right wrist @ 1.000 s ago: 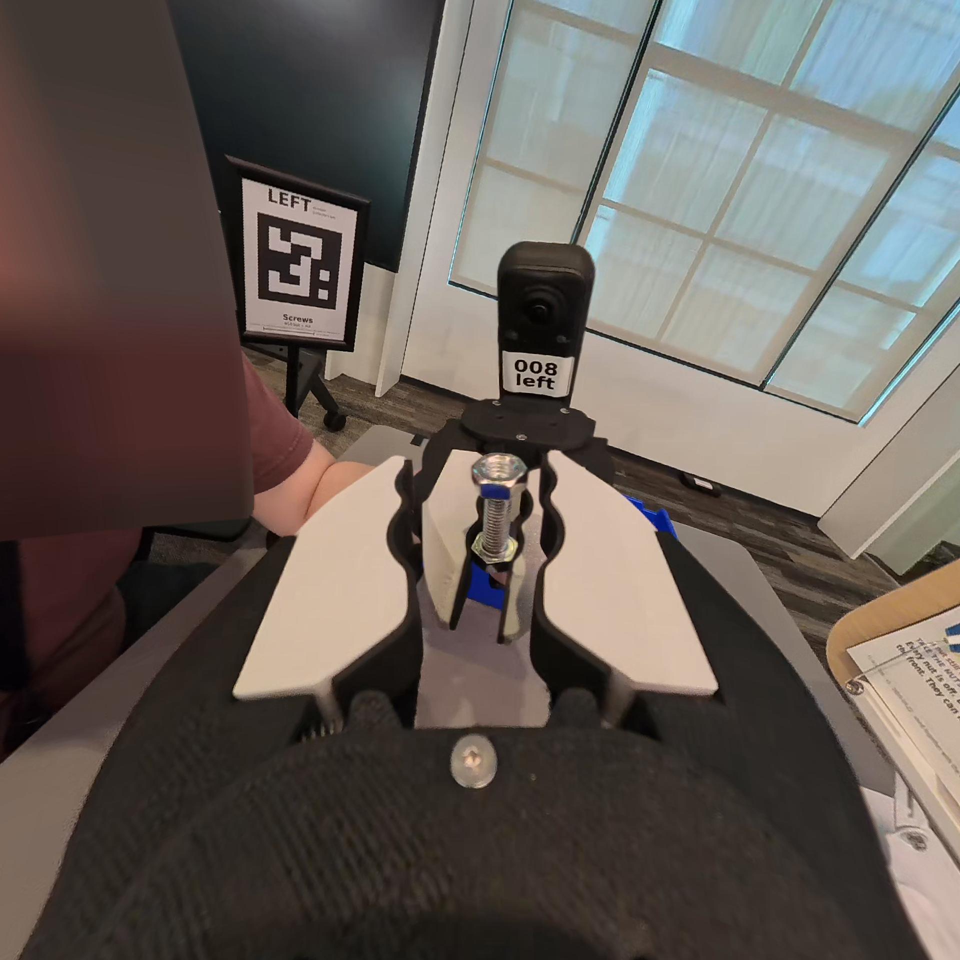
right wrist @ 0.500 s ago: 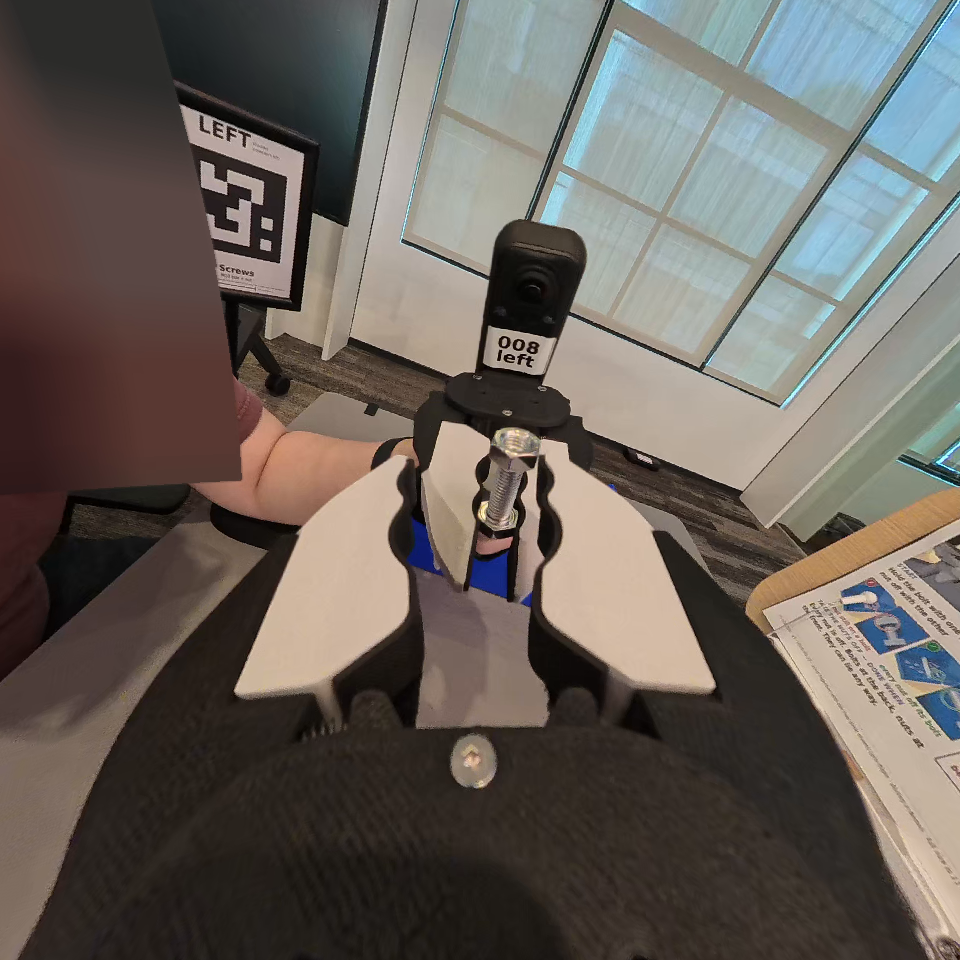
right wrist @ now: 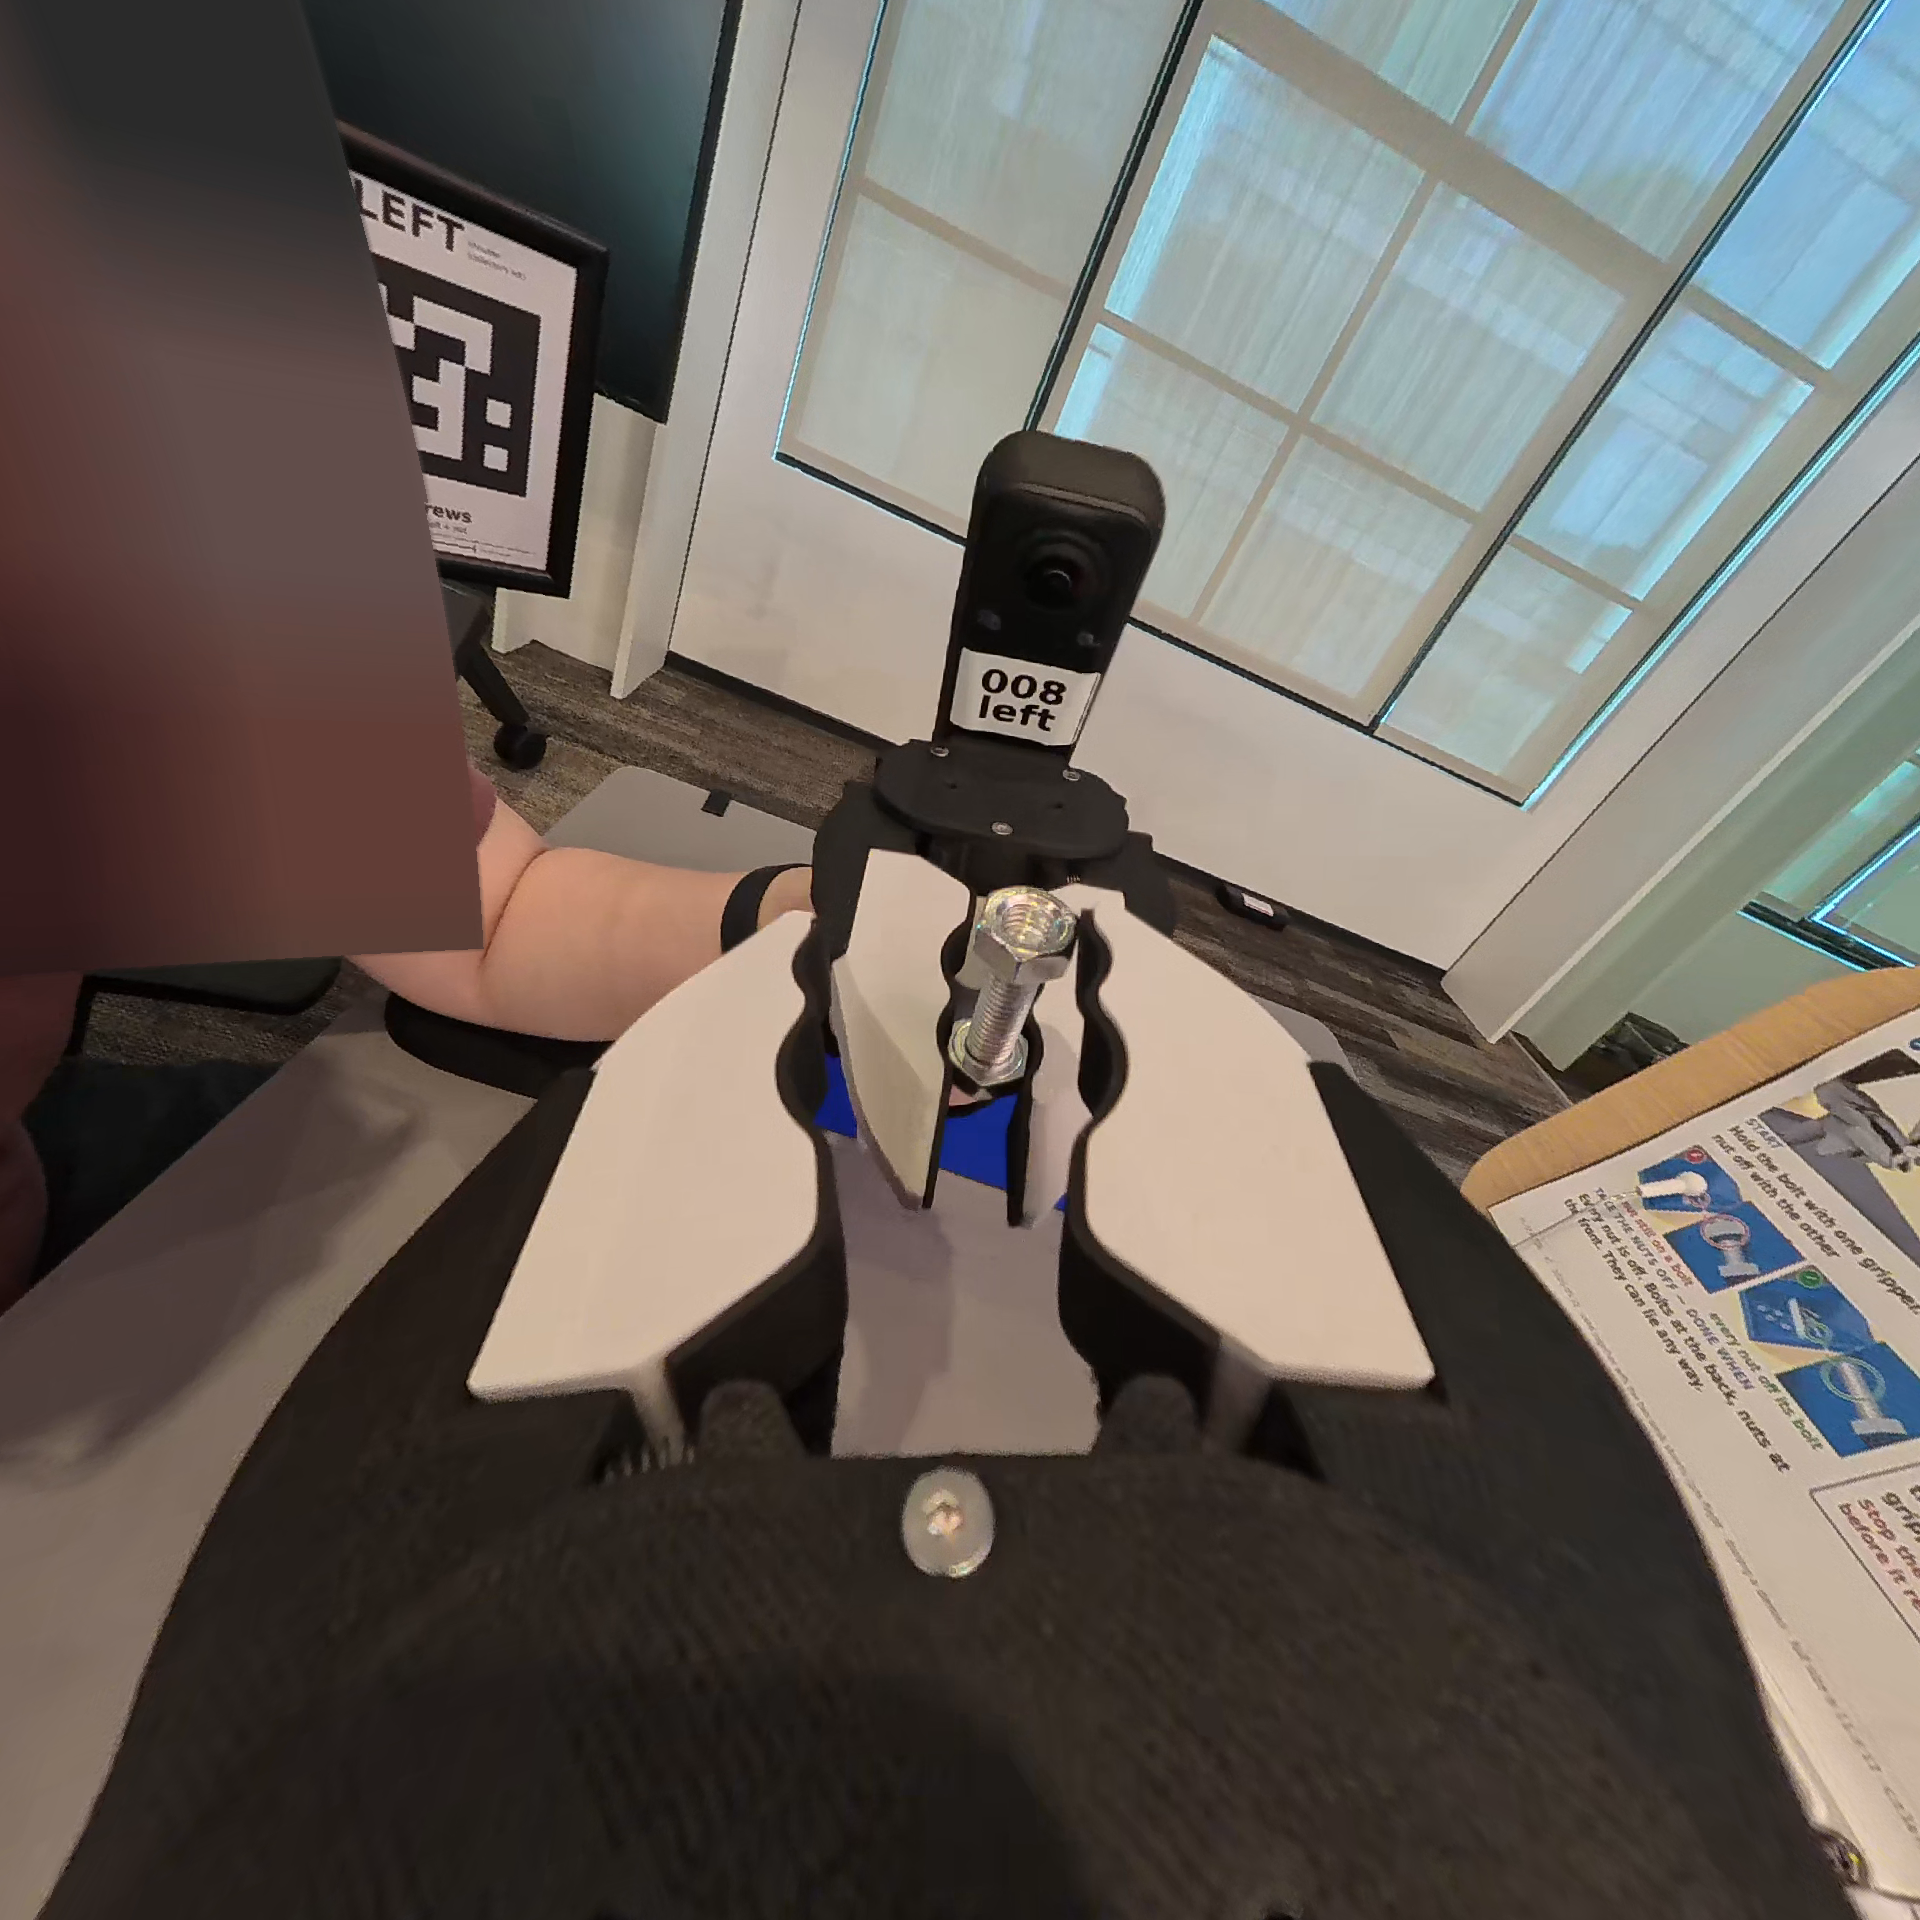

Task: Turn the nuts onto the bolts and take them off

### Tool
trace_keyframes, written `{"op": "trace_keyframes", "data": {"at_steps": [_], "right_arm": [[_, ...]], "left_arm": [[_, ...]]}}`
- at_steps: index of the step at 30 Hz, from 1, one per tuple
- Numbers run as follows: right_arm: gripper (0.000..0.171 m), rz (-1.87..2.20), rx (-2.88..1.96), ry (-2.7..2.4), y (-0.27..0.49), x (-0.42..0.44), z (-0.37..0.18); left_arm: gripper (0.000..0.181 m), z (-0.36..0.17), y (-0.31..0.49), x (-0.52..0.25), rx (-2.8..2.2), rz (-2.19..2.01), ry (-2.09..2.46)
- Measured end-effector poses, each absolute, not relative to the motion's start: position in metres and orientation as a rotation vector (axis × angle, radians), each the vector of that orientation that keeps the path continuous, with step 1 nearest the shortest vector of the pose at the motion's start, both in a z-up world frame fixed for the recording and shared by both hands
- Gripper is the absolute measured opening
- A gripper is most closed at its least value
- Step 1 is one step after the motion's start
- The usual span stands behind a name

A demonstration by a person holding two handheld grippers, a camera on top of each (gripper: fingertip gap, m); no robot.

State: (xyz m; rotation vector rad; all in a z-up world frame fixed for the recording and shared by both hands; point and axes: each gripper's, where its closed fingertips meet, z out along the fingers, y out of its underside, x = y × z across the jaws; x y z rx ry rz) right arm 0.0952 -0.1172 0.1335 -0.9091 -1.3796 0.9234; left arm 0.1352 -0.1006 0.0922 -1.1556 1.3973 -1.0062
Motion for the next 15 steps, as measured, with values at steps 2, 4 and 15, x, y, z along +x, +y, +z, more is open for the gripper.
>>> {"op": "trace_keyframes", "data": {"at_steps": [2, 4, 15], "right_arm": [[0.044, 0.921, -0.911, -1.375, -0.1158, 0.0977, 0.1346], [0.040, 0.921, -0.918, -1.370, -0.1141, 0.0999, 0.1353], [0.028, 1.083, -0.983, -1.291, -0.1085, 0.0966, 0.1395]], "left_arm": [[0.014, 0.0932, -0.0998, 0.1340, -1.155, -1.005, 1.392], [0.014, 0.0948, -0.0997, 0.1331, -1.153, -1.015, 1.385], [0.014, 0.0924, -0.0988, 0.1372, -1.168, -0.972, 1.383]]}}
